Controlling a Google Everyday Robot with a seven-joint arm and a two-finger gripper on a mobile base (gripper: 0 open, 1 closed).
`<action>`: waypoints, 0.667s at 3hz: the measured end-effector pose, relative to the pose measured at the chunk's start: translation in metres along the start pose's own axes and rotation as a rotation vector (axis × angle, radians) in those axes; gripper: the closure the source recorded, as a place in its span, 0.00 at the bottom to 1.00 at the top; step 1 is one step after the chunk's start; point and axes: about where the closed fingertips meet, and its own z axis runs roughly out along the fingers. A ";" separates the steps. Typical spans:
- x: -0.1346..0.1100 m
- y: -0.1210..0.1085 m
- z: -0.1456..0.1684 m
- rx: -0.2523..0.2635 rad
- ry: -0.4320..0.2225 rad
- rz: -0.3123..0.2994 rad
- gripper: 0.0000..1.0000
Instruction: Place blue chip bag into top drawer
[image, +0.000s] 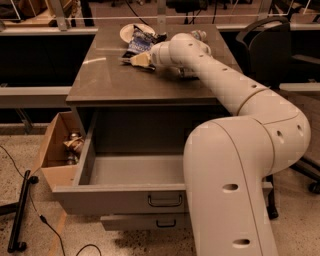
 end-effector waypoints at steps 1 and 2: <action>-0.010 0.001 -0.022 -0.023 -0.021 -0.033 0.72; -0.015 0.010 -0.075 -0.079 -0.070 -0.088 0.95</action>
Offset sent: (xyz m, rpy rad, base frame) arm -0.1404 -0.0362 0.0686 0.0296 -0.1643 0.2724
